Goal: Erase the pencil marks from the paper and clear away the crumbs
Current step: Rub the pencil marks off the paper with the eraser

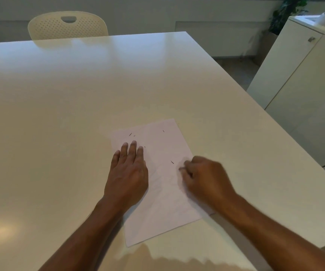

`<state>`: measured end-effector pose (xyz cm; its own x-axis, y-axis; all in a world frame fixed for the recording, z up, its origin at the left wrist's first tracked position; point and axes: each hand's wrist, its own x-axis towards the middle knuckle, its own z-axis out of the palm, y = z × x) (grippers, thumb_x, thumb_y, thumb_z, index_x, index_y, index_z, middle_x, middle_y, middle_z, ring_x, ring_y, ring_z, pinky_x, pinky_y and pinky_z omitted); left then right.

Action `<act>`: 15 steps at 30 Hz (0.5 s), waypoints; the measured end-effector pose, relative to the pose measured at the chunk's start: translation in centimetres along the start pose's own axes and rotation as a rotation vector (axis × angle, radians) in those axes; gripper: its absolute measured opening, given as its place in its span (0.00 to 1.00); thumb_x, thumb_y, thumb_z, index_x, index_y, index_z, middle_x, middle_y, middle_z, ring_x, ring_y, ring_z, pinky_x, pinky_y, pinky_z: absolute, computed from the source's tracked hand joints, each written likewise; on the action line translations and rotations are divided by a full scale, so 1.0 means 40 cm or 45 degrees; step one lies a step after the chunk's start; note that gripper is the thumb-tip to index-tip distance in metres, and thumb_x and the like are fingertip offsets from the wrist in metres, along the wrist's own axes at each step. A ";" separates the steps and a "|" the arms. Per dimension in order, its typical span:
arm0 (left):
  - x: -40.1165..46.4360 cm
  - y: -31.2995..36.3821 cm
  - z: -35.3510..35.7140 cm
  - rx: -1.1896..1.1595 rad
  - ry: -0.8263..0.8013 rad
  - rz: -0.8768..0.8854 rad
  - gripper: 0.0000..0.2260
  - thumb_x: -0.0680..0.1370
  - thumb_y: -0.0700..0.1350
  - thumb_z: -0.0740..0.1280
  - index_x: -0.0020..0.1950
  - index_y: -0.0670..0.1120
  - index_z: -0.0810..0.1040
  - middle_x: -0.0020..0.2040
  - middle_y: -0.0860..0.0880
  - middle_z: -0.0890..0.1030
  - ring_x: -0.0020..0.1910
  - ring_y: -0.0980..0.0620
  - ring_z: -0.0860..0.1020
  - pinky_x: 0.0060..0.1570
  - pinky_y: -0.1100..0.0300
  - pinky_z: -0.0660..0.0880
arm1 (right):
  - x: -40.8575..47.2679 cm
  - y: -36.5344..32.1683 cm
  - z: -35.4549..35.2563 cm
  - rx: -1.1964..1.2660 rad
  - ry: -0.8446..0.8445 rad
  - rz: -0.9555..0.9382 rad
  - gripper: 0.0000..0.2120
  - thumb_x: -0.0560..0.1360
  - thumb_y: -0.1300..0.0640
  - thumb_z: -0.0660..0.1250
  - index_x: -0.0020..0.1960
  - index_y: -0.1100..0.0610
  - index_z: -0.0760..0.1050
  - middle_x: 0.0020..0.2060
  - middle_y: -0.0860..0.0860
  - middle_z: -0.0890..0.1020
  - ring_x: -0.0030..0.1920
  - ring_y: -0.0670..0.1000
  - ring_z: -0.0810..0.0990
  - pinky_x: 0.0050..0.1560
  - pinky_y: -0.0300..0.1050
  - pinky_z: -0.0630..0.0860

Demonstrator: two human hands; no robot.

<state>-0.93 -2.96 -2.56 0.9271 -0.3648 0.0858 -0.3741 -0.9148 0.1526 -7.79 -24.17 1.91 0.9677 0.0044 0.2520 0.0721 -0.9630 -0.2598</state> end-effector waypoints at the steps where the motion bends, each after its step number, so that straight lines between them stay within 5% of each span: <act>1: -0.001 0.000 0.000 0.000 -0.004 0.000 0.27 0.82 0.49 0.44 0.80 0.42 0.59 0.81 0.42 0.56 0.81 0.43 0.52 0.78 0.46 0.50 | 0.021 0.034 -0.001 -0.024 0.080 0.072 0.09 0.70 0.56 0.72 0.33 0.55 0.77 0.29 0.49 0.74 0.28 0.55 0.77 0.28 0.39 0.64; 8: 0.002 0.002 -0.002 0.015 0.002 0.001 0.27 0.81 0.48 0.45 0.80 0.41 0.60 0.81 0.41 0.58 0.80 0.41 0.54 0.78 0.45 0.52 | -0.028 -0.036 0.000 -0.012 -0.064 -0.099 0.09 0.69 0.57 0.72 0.32 0.55 0.75 0.29 0.49 0.73 0.26 0.55 0.74 0.24 0.42 0.70; 12: 0.000 0.002 -0.003 0.006 -0.022 0.000 0.28 0.81 0.49 0.44 0.80 0.42 0.58 0.81 0.42 0.56 0.81 0.42 0.52 0.78 0.46 0.50 | 0.037 0.060 -0.006 -0.101 0.140 0.146 0.09 0.71 0.56 0.71 0.33 0.55 0.78 0.28 0.49 0.72 0.27 0.56 0.77 0.28 0.40 0.64; 15: 0.002 0.002 -0.006 -0.002 -0.021 0.002 0.28 0.81 0.49 0.44 0.80 0.42 0.58 0.81 0.42 0.55 0.81 0.41 0.51 0.78 0.46 0.49 | 0.014 -0.012 0.004 -0.068 0.059 0.048 0.08 0.68 0.58 0.72 0.32 0.56 0.76 0.29 0.50 0.74 0.26 0.56 0.76 0.26 0.41 0.65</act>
<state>-0.90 -3.04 -2.32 0.9267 -0.3694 0.0697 -0.3759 -0.9138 0.1541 -7.24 -23.66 2.04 0.9572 -0.0433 0.2862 0.0216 -0.9753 -0.2199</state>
